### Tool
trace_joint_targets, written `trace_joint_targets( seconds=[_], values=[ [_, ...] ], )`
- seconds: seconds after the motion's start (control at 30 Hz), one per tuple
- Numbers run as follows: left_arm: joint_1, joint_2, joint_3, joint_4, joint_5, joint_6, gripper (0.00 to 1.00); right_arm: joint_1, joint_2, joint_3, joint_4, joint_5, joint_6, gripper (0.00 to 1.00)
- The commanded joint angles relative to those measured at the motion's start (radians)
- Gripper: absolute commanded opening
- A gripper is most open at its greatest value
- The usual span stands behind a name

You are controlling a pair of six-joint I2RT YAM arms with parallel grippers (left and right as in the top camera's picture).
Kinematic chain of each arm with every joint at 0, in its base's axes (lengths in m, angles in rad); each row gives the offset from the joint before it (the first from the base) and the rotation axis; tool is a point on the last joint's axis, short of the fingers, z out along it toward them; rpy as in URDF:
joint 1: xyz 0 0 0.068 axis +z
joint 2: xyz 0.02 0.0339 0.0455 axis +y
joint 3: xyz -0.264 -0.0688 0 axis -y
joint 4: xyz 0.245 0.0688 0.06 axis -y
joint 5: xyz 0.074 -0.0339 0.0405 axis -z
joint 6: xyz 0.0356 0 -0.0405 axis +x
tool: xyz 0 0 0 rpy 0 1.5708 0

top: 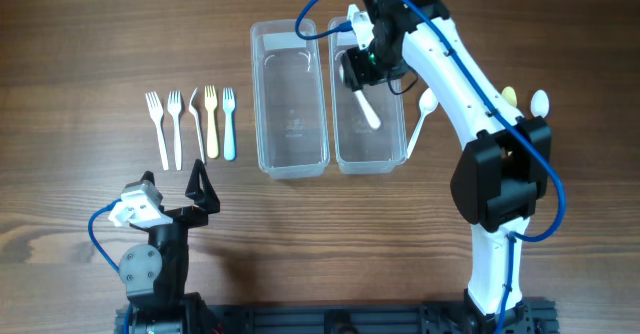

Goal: Pack container
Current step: 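Carry the white spoon into the right container and release it, then move the right gripper back and grasp the leftmost white spoon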

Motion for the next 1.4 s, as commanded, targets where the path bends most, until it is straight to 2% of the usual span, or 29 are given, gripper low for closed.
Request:
trace_joint_targets(
  seconds=[0.0,0.17,0.2,0.27,0.3,0.53,0.67,0.93,1.17,1.37],
  values=[
    [-0.004,-0.003,-0.008,0.001,0.008,0.013,1.00,-0.023,-0.034,0.089,-0.031,0.006,0.006,0.66],
    [-0.004,-0.003,-0.008,0.001,0.008,0.013,1.00,-0.083,-0.106,0.179,-0.079,0.010,0.069,0.68],
    [-0.004,-0.003,-0.008,0.001,0.008,0.013,1.00,-0.098,-0.121,0.180,-0.085,0.010,0.082,0.72],
    [-0.004,-0.003,-0.008,0.001,0.008,0.013,1.00,-0.152,-0.160,0.180,-0.116,0.010,0.128,0.95],
    [-0.004,-0.003,-0.008,0.001,0.008,0.013,1.00,-0.176,-0.171,0.180,-0.133,0.010,0.143,1.00],
    [-0.004,-0.003,-0.008,0.001,0.008,0.013,1.00,-0.315,-0.182,0.142,-0.198,0.005,0.176,1.00],
    [-0.004,-0.003,-0.008,0.001,0.008,0.013,1.00,-0.328,-0.180,0.039,-0.178,0.161,0.410,1.00],
    [-0.004,-0.003,-0.008,0.001,0.008,0.013,1.00,-0.328,-0.180,-0.267,0.001,0.167,0.599,0.89],
    [-0.004,-0.003,-0.008,0.001,0.008,0.013,1.00,-0.327,-0.180,-0.452,0.117,0.136,0.614,0.84],
    [-0.004,-0.003,-0.008,0.001,0.008,0.013,1.00,-0.327,-0.180,-0.504,0.172,0.117,0.585,0.82]
  ],
)
